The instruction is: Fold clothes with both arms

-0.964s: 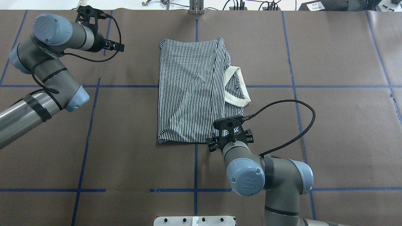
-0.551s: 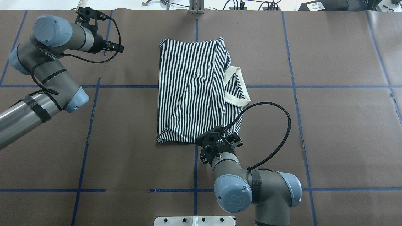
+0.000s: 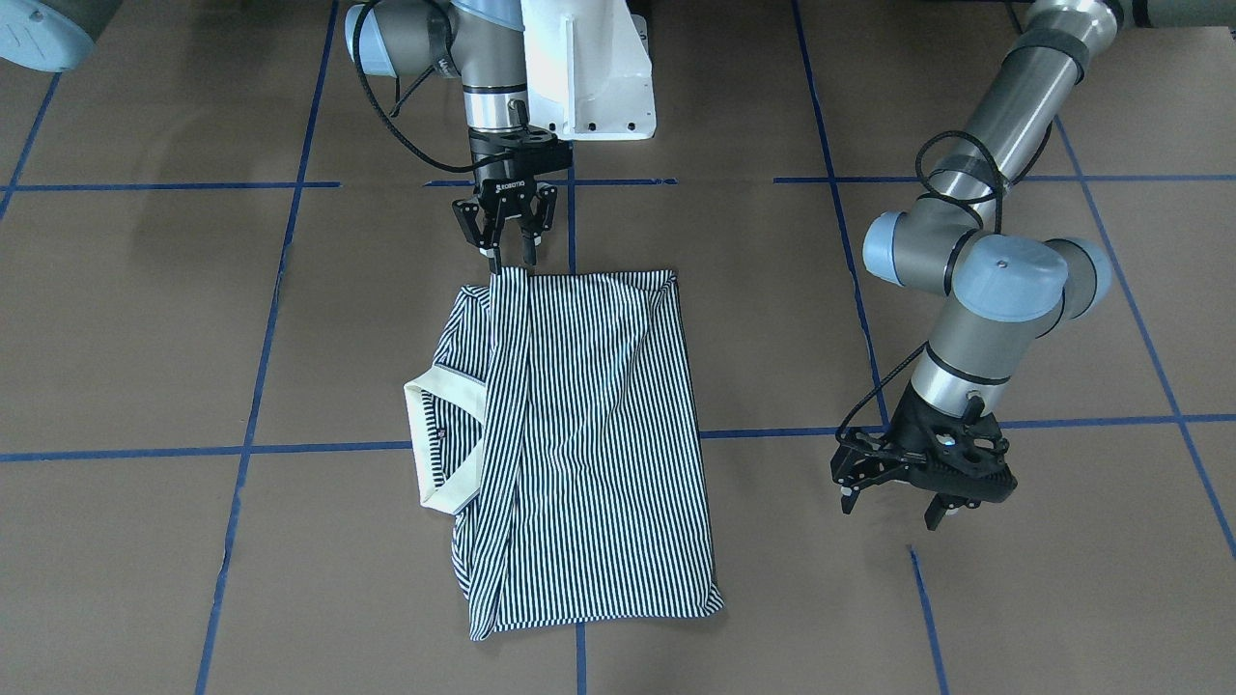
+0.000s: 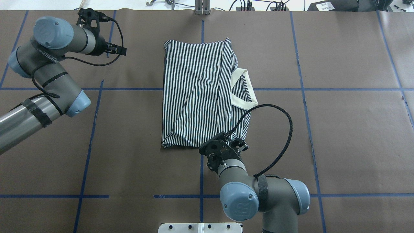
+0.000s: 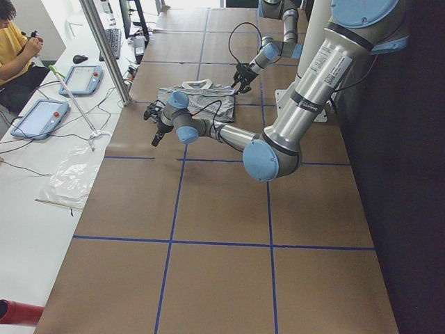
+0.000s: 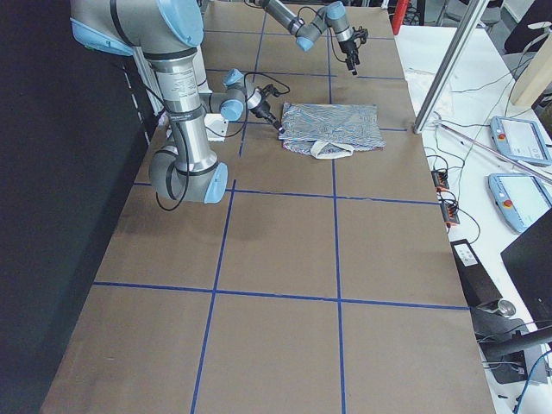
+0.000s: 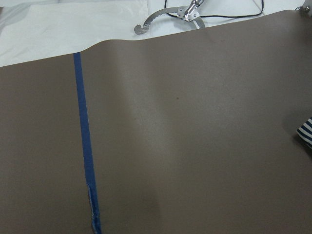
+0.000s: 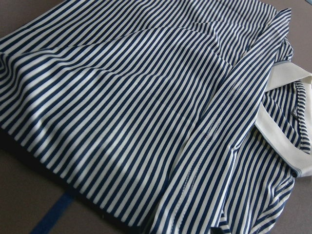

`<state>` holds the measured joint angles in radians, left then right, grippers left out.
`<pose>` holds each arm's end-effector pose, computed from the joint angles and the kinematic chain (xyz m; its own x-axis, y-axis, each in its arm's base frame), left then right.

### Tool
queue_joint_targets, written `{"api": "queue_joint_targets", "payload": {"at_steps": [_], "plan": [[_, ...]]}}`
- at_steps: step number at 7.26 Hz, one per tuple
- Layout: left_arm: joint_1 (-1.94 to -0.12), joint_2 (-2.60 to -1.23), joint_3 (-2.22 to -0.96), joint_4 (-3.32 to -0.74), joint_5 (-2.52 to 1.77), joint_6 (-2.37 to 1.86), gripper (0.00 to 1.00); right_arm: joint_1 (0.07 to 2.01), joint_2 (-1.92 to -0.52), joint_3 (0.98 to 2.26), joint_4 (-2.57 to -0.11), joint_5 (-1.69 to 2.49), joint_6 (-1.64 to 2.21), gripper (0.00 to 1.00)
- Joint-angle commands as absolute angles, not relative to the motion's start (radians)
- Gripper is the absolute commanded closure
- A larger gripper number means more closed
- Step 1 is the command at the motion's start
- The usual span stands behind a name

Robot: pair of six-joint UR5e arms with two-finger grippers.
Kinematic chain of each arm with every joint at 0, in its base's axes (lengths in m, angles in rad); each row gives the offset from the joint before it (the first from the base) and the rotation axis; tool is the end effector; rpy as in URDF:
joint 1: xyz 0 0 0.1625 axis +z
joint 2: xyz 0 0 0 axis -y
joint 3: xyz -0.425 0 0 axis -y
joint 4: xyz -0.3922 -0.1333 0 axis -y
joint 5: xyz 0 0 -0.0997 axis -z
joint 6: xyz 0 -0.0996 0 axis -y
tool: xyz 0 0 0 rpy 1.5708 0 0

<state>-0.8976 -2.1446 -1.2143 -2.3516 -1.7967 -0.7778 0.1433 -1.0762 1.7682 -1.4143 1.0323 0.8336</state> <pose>0.3804 -0.6550 0.4037 0.6963 0.2405 -0.6762 0.2116 0.8315 0.5136 -0.6010 -0.2730 0.2680 0.8229 -0.4643 0.3276 0.0671 0.6518 0.7554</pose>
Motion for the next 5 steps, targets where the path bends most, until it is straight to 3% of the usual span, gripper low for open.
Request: {"api": "queue_joint_targets", "payload": {"at_steps": [1, 5], "plan": [[-0.899, -2.143, -1.215, -2.352, -1.796, -0.778, 0.00, 0.141, -1.075, 1.763, -1.414, 1.032, 0.813, 0.50], [-0.897, -2.143, -1.215, -2.352, -1.796, -0.778, 0.00, 0.143, -1.072, 1.761, -1.413, 1.031, 0.796, 0.66]]}}
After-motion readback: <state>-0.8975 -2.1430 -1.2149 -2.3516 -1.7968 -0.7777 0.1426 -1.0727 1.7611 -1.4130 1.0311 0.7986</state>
